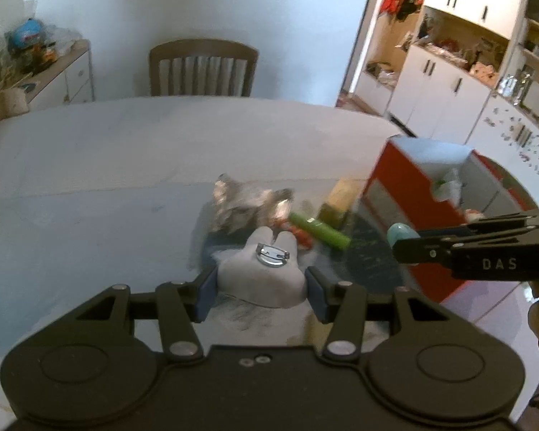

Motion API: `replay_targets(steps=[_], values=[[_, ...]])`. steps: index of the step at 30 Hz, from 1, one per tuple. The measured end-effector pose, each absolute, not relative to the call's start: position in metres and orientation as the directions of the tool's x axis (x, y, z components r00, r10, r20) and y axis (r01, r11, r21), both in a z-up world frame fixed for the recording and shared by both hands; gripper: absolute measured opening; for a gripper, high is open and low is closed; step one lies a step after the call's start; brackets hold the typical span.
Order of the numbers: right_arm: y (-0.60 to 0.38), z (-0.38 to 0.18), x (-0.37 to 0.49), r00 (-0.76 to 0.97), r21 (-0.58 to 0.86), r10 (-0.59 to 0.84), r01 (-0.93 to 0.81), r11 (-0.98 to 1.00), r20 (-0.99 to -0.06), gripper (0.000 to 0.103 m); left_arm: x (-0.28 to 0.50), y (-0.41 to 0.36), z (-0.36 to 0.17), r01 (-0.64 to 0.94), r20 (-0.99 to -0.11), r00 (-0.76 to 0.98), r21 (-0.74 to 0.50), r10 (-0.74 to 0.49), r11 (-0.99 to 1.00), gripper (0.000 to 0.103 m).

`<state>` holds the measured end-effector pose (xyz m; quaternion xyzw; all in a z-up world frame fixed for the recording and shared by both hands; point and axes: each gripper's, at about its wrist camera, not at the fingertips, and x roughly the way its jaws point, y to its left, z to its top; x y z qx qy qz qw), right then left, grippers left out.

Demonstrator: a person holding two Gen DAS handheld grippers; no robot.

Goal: Organize objects
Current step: 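Carry the white plush and teal ball over the red shoebox with both tools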

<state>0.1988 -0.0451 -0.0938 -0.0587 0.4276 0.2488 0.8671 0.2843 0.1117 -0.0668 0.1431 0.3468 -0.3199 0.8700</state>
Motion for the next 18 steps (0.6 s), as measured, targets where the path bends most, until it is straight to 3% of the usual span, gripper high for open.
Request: replay_targets(steps=[18], values=[[-0.143, -0.026, 0.187, 0.611, 0.148, 0.392, -0.411, 0.900, -0.688, 0.031, 0.230, 0.020, -0.032, 0.759, -0.673, 0.497, 0.031, -0.548, 0.651, 0.051]])
